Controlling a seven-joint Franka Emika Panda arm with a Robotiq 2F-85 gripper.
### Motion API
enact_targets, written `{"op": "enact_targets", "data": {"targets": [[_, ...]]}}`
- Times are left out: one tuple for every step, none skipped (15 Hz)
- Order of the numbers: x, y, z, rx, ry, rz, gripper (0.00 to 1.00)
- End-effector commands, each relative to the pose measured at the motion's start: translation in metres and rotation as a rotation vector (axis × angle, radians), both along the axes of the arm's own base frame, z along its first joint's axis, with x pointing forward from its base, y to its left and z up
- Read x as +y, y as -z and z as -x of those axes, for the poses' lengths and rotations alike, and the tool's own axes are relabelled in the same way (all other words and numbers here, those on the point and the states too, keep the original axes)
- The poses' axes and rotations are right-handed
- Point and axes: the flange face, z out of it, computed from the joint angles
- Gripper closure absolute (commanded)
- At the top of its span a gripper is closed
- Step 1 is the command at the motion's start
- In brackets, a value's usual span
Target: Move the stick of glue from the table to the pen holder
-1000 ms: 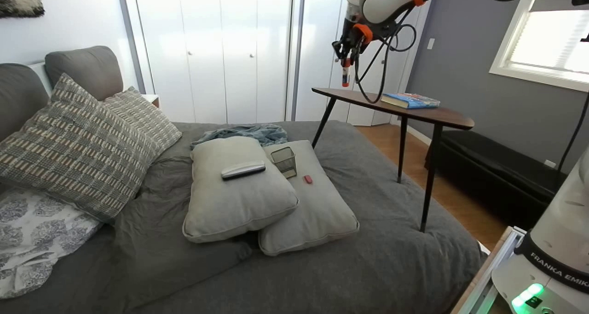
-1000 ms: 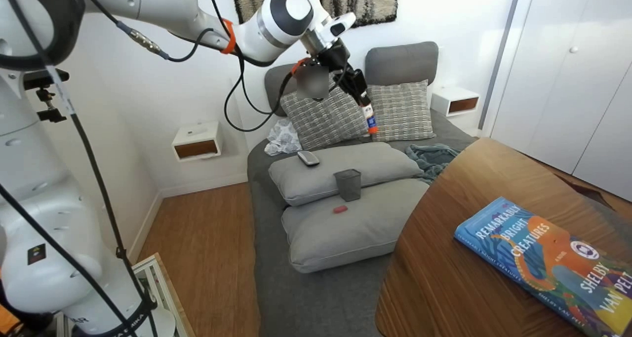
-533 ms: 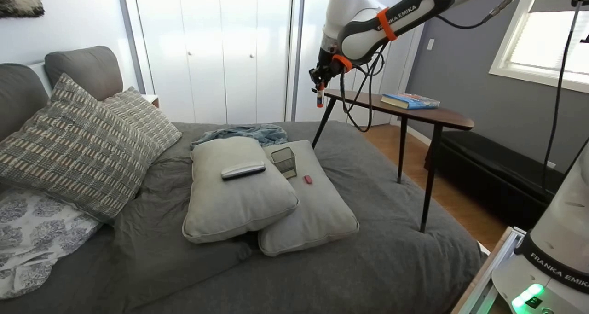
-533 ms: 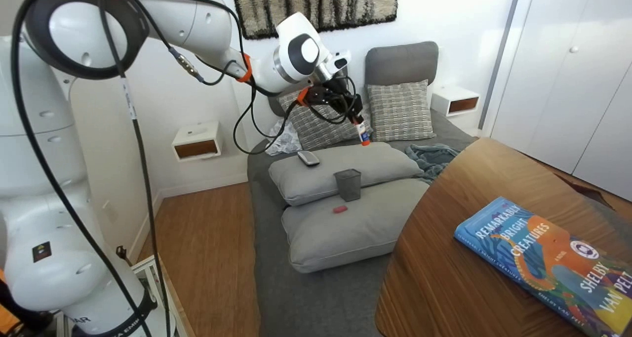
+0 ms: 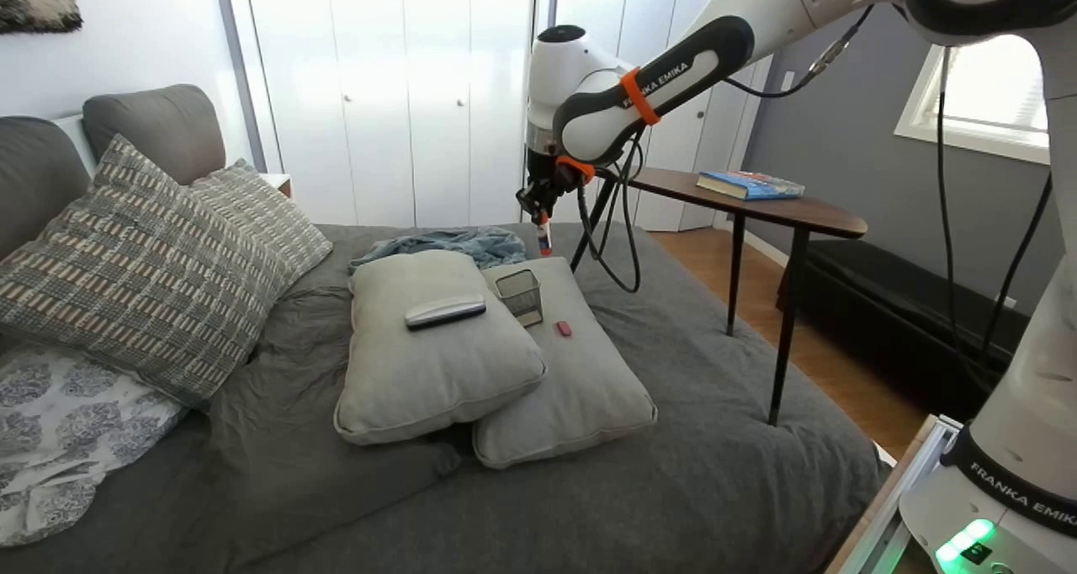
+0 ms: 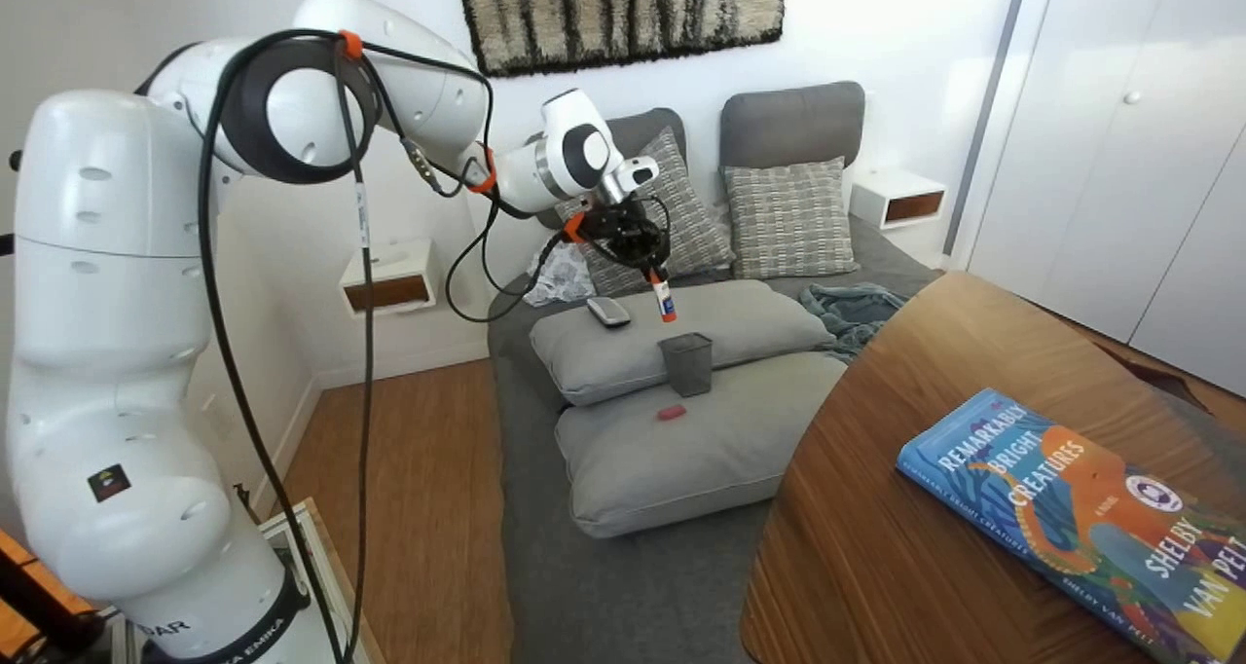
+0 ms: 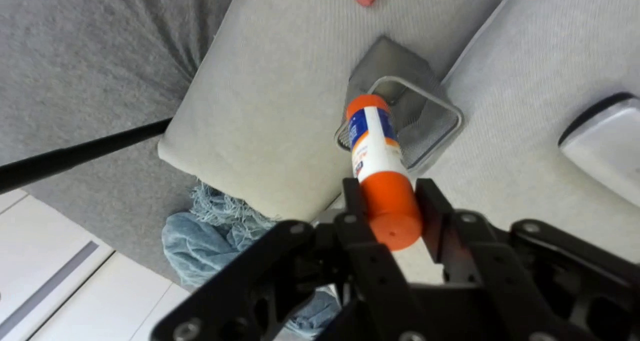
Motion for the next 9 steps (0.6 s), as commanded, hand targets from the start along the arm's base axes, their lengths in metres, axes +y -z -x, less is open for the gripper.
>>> {"op": "enact_targets", "data": {"targets": [[-0.007, 0.025, -0.019, 0.036, -0.034, 0.026, 0.92], [-0.009, 0.030, -0.022, 0.040, -0.050, 0.015, 0.92], [-0.010, 0.031, -0.027, 0.037, -0.081, 0.013, 0.92], [-0.010, 0.032, -0.030, 0.033, -0.111, 0.007, 0.92], [-0.008, 0.030, -0.034, 0.025, -0.142, -0.018, 0.92], [-0.007, 0.030, -0.038, 0.019, -0.163, -0.047, 0.92], [-0.005, 0.029, -0.041, 0.016, -0.189, -0.078, 0.92], [-0.003, 0.030, -0.044, 0.019, -0.207, -0.108, 0.92], [-0.002, 0.030, -0.046, 0.023, -0.223, -0.131, 0.92]]}}
